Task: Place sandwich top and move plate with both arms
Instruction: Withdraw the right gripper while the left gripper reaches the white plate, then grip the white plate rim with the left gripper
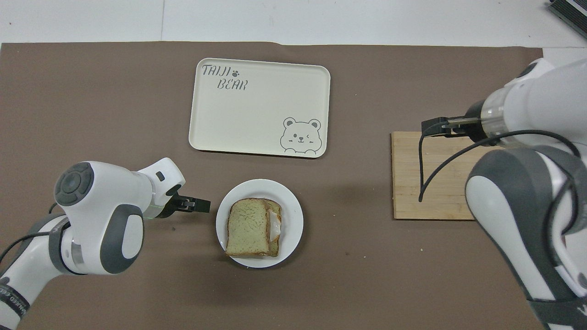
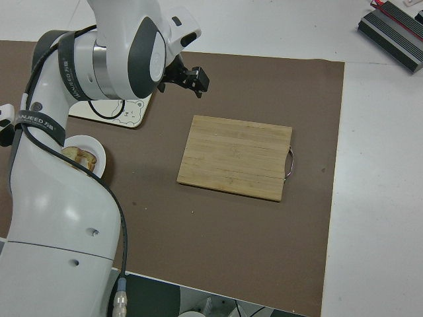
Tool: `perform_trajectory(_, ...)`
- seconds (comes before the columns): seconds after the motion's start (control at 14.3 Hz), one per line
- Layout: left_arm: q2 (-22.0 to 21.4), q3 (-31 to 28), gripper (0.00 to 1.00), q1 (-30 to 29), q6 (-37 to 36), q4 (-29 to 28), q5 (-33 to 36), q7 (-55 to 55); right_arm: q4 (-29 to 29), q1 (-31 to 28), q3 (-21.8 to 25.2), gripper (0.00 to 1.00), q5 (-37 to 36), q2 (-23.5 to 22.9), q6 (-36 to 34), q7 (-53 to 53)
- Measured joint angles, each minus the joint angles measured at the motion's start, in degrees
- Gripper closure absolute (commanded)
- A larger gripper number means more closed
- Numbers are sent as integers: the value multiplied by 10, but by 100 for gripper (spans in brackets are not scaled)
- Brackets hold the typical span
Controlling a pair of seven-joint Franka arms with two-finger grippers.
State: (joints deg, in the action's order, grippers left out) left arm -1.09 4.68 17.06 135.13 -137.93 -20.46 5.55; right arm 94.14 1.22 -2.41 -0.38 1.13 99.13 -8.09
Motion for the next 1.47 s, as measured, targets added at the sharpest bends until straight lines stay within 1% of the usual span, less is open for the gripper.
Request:
perform_trajectory(0.14, -4, 0, 11, 15, 1, -5, 0, 0, -21, -9, 0, 0, 0, 0, -20, 6)
perform_trajectory(0.28, -8, 0, 13, 25, 4, -11, 0, 0, -40, -11, 1, 0, 0, 1, -46, 22)
perform_trajectory(0.42, -10, 0, 19, 29, 15, -20, 0, 2, -64, -12, 11, 0, 0, 2, -82, 29)
perform_trajectory(0.56, -10, -1, 20, 29, 23, -25, 0, 9, -74, -15, 21, 0, 0, 7, -98, 33)
perform_trajectory(0.7, -10, -3, 20, 29, 25, -27, 0, 15, -67, -16, 25, 0, 0, 21, -108, 33)
perform_trajectory(0.98, -10, -2, 22, 29, 25, -27, -2, 18, -29, -13, 21, 0, 0, 44, -111, 27)
perform_trajectory(1.12, -10, -1, 24, 31, 25, -28, -16, 20, -20, -14, 21, 0, 0, 49, -112, 23)
perform_trajectory(1.47, -9, 0, 24, 58, 29, -32, -45, 21, -12, -16, 28, 0, 0, 52, -115, 22)
